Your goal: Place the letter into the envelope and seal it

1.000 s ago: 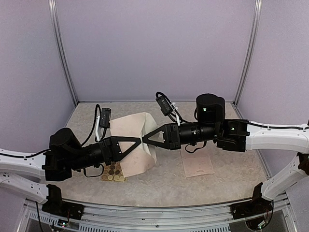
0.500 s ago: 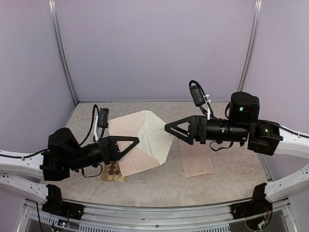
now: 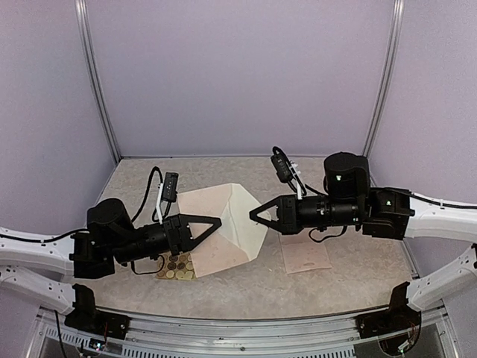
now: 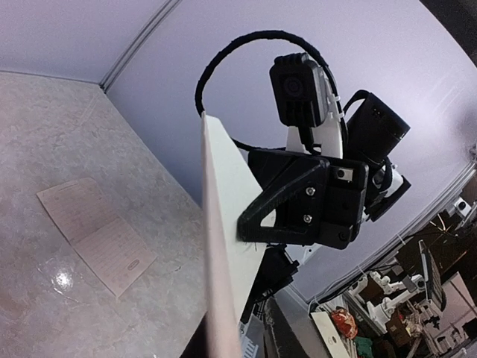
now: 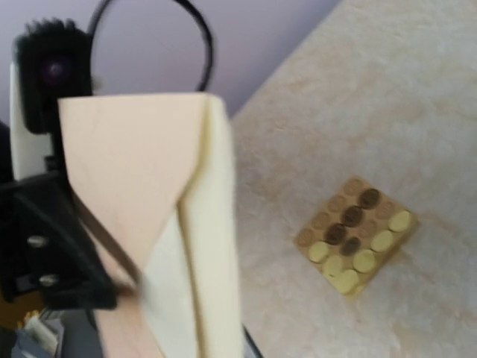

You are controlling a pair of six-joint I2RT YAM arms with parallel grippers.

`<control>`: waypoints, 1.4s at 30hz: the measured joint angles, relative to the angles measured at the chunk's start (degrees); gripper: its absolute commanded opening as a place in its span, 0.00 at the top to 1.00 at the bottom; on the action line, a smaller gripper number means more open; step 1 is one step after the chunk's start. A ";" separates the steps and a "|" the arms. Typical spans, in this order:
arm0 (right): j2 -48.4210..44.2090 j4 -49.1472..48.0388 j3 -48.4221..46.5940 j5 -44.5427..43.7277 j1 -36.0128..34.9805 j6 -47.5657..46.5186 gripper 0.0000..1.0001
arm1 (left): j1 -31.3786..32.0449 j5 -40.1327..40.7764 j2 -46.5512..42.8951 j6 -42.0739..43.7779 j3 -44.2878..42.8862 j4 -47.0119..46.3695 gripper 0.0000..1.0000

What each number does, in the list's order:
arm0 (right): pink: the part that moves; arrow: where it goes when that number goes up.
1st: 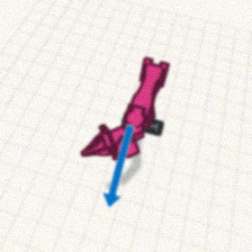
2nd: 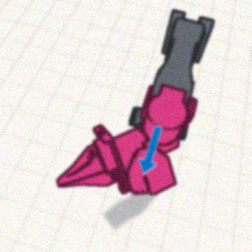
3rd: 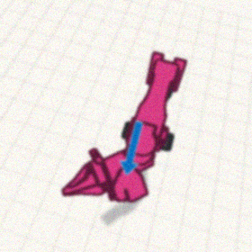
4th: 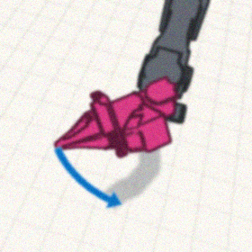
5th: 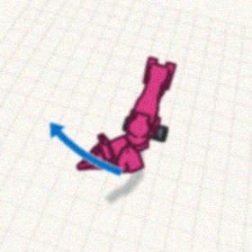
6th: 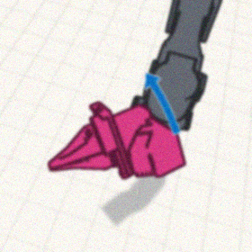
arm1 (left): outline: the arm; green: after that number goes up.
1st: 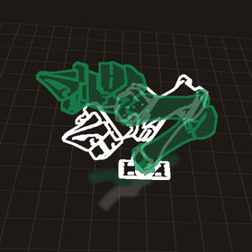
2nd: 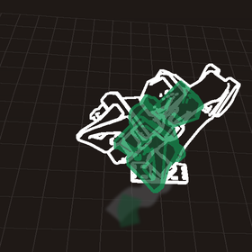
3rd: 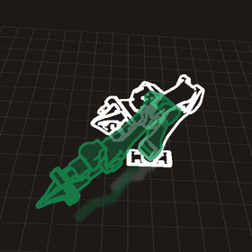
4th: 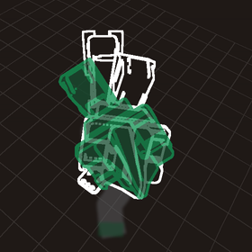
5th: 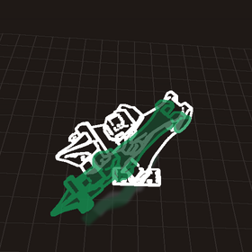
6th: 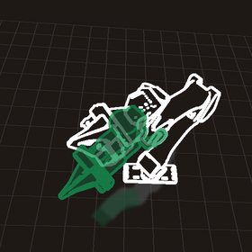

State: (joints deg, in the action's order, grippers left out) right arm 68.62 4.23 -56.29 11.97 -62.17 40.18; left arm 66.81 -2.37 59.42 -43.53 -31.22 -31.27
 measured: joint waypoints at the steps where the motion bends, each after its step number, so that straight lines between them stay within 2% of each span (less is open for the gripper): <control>1: 0.81 0.37 -0.02 -0.55 0.24 0.44 1.00 | -0.52 0.39 0.15 -0.35 0.00 0.76 0.60; 3: 2.71 1.36 0.00 -1.84 1.33 1.62 1.00 | -1.68 1.75 0.37 -1.29 0.00 2.82 0.48; 5: 3.91 1.75 0.39 -2.54 2.27 2.60 1.00 | -2.91 3.48 0.61 -2.40 0.00 5.57 0.42; 14: 13.31 -0.68 8.83 -3.06 7.02 6.88 1.00 | -5.29 11.52 0.90 -6.78 1.11 18.25 0.32; 15: 14.97 -1.22 9.42 -2.91 7.26 7.17 0.96 | -5.31 11.93 0.85 -7.13 1.42 19.12 0.31; 19: 19.96 -0.92 9.49 -2.95 7.61 7.63 0.46 | -5.29 12.87 0.66 -7.78 2.05 21.33 0.29; 20: 20.33 -0.50 9.40 -3.21 7.61 7.63 0.37 | -5.25 13.11 0.52 -7.80 2.05 21.59 0.29; 21: 20.28 0.20 9.29 -3.48 7.61 7.67 0.29 | -5.18 13.27 0.46 -7.78 2.05 21.62 0.29; 24: 18.36 3.39 9.05 -5.79 7.61 8.09 0.19 | -4.50 13.55 0.57 -7.72 2.05 21.57 0.29; 28: 11.37 8.90 10.23 -9.84 7.72 10.58 0.14 | -3.45 13.46 2.69 -7.39 1.66 20.50 0.29; 33: 2.23 12.17 17.16 -12.61 9.90 13.62 0.10 | -2.93 11.96 11.63 -6.03 -2.91 18.45 0.29; 37: 1.11 13.00 22.10 -13.33 14.14 12.74 0.10 | -2.58 9.77 18.75 -4.74 -7.82 16.24 0.29; 42: 2.14 11.89 23.19 -12.98 16.39 10.23 0.10 | -2.58 6.32 26.60 -2.45 -14.40 14.03 0.29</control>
State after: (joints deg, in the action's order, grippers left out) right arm 70.76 16.12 -33.10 -1.02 -45.78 50.41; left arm 64.23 3.95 86.02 -45.98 -45.63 -17.23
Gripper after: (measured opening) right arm 0.897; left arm 0.712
